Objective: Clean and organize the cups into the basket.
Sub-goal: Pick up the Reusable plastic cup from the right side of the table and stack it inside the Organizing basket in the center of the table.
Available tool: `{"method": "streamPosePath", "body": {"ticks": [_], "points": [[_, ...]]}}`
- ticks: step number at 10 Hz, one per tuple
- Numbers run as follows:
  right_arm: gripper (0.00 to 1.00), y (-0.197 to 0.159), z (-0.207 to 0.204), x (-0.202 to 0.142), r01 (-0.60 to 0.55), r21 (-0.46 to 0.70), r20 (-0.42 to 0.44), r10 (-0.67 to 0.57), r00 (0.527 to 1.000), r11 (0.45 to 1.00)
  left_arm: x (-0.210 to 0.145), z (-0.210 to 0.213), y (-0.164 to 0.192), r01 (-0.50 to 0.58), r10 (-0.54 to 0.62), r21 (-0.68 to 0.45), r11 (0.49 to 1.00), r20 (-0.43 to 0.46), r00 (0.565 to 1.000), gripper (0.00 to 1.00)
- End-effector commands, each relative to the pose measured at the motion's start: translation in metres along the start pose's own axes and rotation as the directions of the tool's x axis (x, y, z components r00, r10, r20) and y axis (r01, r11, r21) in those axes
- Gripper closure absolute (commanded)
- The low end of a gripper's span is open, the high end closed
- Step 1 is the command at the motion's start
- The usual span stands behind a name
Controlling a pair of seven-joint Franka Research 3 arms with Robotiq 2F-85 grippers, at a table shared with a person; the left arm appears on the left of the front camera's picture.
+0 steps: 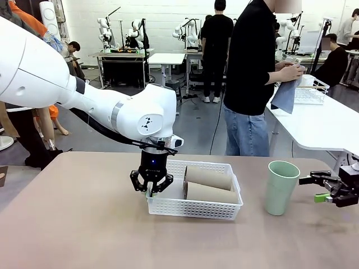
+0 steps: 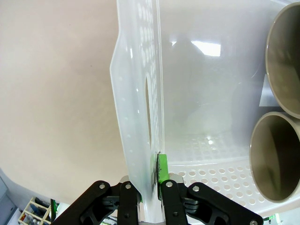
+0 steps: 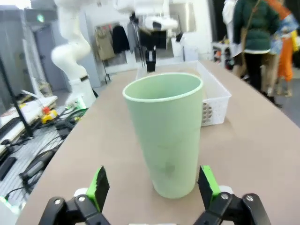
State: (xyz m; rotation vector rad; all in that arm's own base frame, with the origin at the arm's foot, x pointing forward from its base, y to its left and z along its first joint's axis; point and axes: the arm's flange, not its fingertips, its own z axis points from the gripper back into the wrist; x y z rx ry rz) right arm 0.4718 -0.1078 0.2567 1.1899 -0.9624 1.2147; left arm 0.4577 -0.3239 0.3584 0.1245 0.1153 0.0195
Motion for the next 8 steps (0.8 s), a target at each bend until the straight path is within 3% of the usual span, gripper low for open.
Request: {"method": "streamPosePath", "body": {"ticks": [1, 8], "points": [[0.0, -0.011, -0.017, -0.002, -0.024, -0.032, 0.002, 0.024, 1.0, 0.999, -0.001, 0.0, 0.001, 0.008, -0.008, -0.002, 1.0, 0.005, 1.0, 1.0], [0.0, -0.029, -0.033, -0.006, -0.017, -0.036, -0.001, 0.017, 1.0, 0.999, -0.001, 0.0, 0.001, 0.008, -0.008, -0.002, 1.0, 0.005, 1.0, 1.0]]}}
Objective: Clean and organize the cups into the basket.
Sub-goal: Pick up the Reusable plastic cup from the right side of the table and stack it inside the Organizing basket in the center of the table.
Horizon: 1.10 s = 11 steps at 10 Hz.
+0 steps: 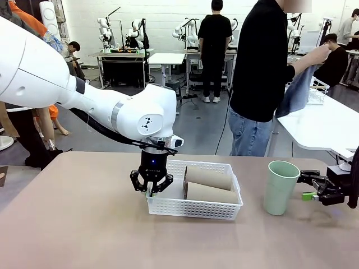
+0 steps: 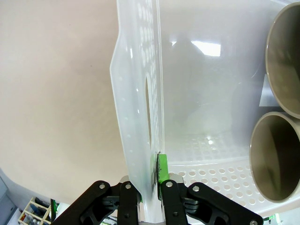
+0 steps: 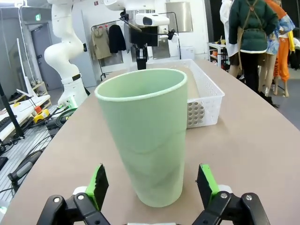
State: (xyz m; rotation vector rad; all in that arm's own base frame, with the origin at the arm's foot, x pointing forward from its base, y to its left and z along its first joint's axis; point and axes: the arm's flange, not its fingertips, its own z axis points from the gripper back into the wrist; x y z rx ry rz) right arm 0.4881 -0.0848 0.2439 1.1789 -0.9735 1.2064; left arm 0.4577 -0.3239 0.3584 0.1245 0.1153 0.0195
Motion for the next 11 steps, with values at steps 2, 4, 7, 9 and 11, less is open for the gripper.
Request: {"method": "streamPosePath", "body": {"ticks": [2, 4, 7, 9, 11], "points": [[0.0, -0.011, -0.019, -0.003, -0.012, -0.003, -0.019, 0.012, 1.0, 1.0, -0.001, 0.0, 0.001, 0.008, -0.008, -0.002, 1.0, 0.005, 1.0, 1.0], [0.0, -0.015, -0.022, -0.007, 0.001, 0.006, -0.025, 0.0, 1.0, 1.0, -0.001, 0.0, 0.001, 0.008, -0.008, -0.002, 1.0, 0.005, 1.0, 1.0], [0.0, -0.02, -0.025, -0.012, 0.021, 0.023, -0.025, -0.021, 0.999, 0.999, -0.001, 0.0, 0.001, 0.008, -0.008, -0.002, 1.0, 0.005, 1.0, 1.0], [0.0, -0.022, -0.031, -0.012, 0.028, 0.04, -0.031, -0.027, 0.999, 0.999, -0.001, 0.0, 0.001, 0.008, -0.008, -0.002, 1.0, 0.005, 1.0, 1.0], [0.0, -0.024, -0.04, -0.012, 0.032, 0.063, -0.037, -0.029, 0.999, 0.997, -0.001, 0.0, 0.001, 0.008, -0.008, -0.002, 1.0, 0.005, 1.0, 1.0]]}}
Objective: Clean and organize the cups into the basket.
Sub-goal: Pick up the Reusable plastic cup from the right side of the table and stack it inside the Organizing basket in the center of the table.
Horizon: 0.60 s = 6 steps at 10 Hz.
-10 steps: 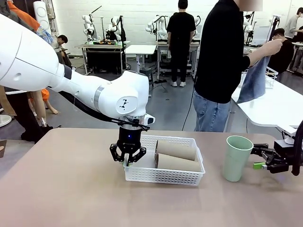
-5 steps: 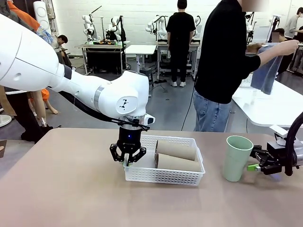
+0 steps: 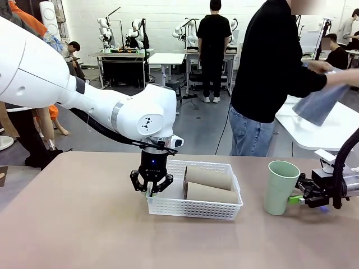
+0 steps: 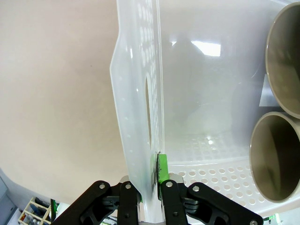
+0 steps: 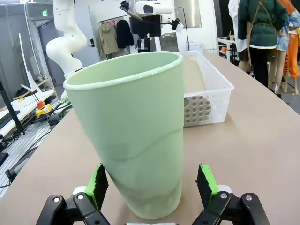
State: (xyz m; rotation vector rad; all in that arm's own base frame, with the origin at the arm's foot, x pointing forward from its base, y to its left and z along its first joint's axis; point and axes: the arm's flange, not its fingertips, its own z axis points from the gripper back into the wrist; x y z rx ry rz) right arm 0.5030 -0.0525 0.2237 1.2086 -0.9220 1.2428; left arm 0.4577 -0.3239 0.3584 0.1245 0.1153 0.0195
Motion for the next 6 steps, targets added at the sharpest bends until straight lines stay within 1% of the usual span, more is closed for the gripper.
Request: {"method": "streamPosePath", "body": {"ticks": [1, 6], "points": [[0.0, -0.007, -0.01, 0.001, 0.03, 0.034, -0.015, -0.03, 0.999, 0.999, -0.001, 0.0, 0.001, 0.008, -0.008, -0.002, 1.0, 0.005, 1.0, 1.0], [0.0, -0.008, -0.043, 0.007, 0.045, 0.129, -0.071, -0.037, 0.997, 0.991, -0.001, 0.0, 0.001, 0.008, -0.008, -0.002, 1.0, 0.005, 1.0, 1.0]]}}
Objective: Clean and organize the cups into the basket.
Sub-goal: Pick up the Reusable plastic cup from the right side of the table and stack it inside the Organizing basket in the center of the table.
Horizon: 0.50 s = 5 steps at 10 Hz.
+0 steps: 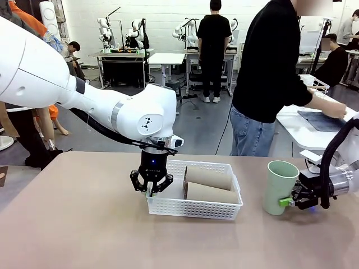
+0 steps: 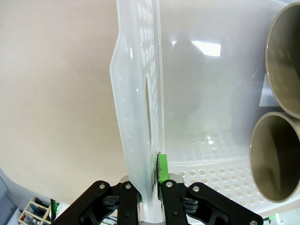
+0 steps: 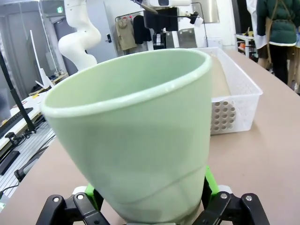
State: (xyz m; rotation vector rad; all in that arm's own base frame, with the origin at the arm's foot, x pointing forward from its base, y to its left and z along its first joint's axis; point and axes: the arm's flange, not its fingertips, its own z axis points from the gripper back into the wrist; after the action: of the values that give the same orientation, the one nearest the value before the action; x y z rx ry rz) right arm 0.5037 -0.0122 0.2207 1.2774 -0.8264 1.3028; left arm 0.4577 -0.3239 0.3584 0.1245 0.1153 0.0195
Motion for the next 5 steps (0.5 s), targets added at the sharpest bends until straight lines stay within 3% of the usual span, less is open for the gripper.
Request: {"method": "streamPosePath", "body": {"ticks": [1, 2, 3, 4, 5], "points": [[0.0, -0.0036, -0.0066, 0.004, 0.017, 0.034, -0.047, -0.015, 0.999, 0.999, -0.0009, 0.0003, 0.0006, 0.008, -0.008, -0.002, 1.0, 0.005, 1.0, 1.0], [0.0, -0.0041, -0.0082, 0.0037, 0.018, 0.041, -0.051, -0.016, 0.999, 0.999, -0.0009, 0.0003, 0.0006, 0.008, -0.008, -0.002, 1.0, 0.005, 1.0, 1.0], [0.59, -0.0035, -0.0059, 0.002, 0.011, 0.052, -0.05, -0.009, 0.999, 0.999, -0.0009, 0.0003, 0.0006, 0.008, -0.008, -0.002, 1.0, 0.005, 1.0, 1.0], [0.59, -0.0032, -0.003, 0.0021, 0.012, 0.044, -0.038, -0.01, 0.999, 0.999, -0.0009, 0.0003, 0.0006, 0.008, -0.008, -0.002, 1.0, 0.005, 1.0, 1.0], [1.0, -0.0033, -0.0019, 0.0025, 0.012, 0.042, -0.033, -0.011, 0.999, 0.999, -0.0009, 0.0003, 0.0006, 0.008, -0.008, -0.002, 1.0, 0.005, 1.0, 1.0]]}}
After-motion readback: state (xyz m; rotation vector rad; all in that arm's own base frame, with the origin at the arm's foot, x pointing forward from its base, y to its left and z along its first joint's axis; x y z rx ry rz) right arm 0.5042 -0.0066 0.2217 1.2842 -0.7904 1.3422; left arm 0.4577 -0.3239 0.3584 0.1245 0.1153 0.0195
